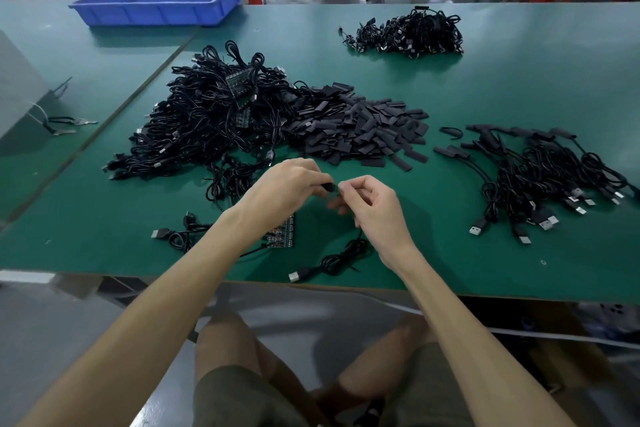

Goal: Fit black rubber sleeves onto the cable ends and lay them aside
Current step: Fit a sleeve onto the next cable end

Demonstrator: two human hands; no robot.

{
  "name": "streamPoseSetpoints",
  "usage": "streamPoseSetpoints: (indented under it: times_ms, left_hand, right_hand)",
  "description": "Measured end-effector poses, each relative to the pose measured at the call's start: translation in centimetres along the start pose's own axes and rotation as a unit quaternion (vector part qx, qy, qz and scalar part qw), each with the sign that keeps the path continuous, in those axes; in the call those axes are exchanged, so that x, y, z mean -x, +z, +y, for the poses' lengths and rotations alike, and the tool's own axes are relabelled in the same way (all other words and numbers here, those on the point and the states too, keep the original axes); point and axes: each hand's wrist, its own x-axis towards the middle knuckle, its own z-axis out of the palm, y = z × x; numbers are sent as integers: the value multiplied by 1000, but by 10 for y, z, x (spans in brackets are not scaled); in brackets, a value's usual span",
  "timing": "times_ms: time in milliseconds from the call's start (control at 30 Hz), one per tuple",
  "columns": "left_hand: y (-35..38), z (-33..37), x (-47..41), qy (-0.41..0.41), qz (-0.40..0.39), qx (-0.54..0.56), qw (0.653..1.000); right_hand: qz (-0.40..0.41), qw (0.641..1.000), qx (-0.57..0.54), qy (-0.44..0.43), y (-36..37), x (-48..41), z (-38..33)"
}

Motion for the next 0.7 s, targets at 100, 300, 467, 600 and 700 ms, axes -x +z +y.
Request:
streamPoseSetpoints:
  times_ms: [100,300,467,600,700]
  left_hand:
    - [-2,-2,3,-9,14,-10,1000]
    - [2,-3,5,-6,-13,-41,999]
    - [3,-7,10,13,-24,-41,999]
    - [5,-5,11,20,-22,-26,999]
    - [7,-4,10,26,-22,-38,999]
  right_hand:
    - [9,999,32,-2,1,-1,1]
    - [18,998,54,-4,0,-2,4]
    - [-2,999,54,2,-1,-2,4]
    - [-7,998,63,-2,-1,-1,4]
    - [-6,998,64,1,-1,-1,5]
